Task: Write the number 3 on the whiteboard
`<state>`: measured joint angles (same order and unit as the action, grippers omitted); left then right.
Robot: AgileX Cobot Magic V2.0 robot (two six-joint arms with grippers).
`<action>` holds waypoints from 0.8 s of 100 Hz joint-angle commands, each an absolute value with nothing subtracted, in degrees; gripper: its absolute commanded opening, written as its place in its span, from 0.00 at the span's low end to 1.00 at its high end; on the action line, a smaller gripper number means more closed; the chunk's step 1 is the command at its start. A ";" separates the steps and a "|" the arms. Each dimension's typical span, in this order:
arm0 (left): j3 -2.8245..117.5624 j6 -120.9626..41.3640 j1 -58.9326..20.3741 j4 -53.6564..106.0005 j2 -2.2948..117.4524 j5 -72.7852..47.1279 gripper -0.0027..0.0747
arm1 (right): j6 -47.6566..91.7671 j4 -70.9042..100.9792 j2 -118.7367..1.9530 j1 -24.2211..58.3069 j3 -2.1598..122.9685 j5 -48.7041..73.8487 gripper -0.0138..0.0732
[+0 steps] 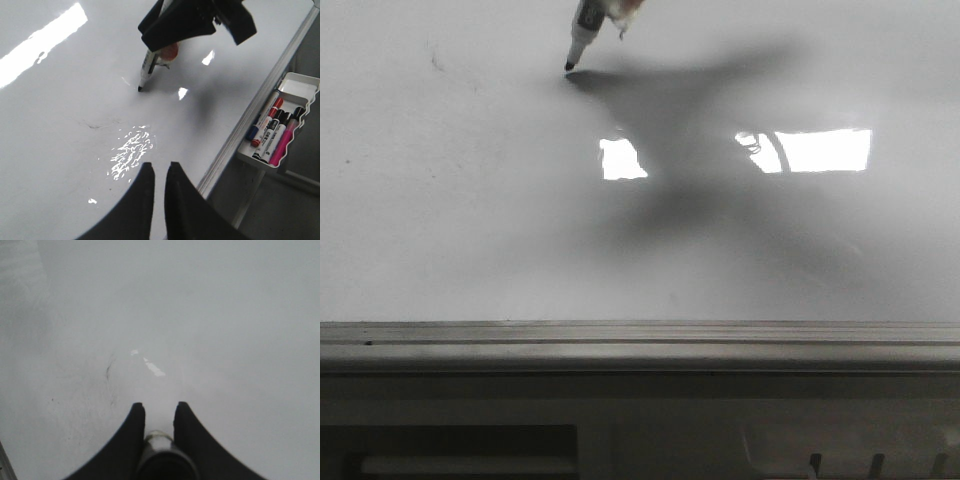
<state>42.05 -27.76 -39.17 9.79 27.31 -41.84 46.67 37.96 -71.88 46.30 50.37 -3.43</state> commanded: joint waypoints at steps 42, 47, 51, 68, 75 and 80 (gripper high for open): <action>42.76 -26.48 -39.49 11.71 27.21 -36.68 0.01 | 51.23 37.30 -70.73 43.22 51.49 -6.67 0.09; 42.76 -26.48 -39.49 11.71 27.21 -36.68 0.01 | 51.23 37.30 -69.95 43.22 51.06 -6.66 0.09; 42.76 -26.48 -39.49 11.71 27.21 -36.68 0.01 | 51.23 37.30 -69.59 43.22 50.37 -6.66 0.09; 42.76 -26.48 -39.49 11.71 27.21 -36.68 0.01 | 51.23 38.55 -68.36 43.22 46.13 -6.68 0.09; 42.76 -26.48 -39.49 11.71 27.21 -36.68 0.01 | 51.23 39.88 -68.80 43.49 45.13 -6.68 0.09; 42.76 -26.48 -39.49 11.71 27.21 -36.58 0.01 | 51.23 40.11 -69.51 44.06 44.98 -6.54 0.09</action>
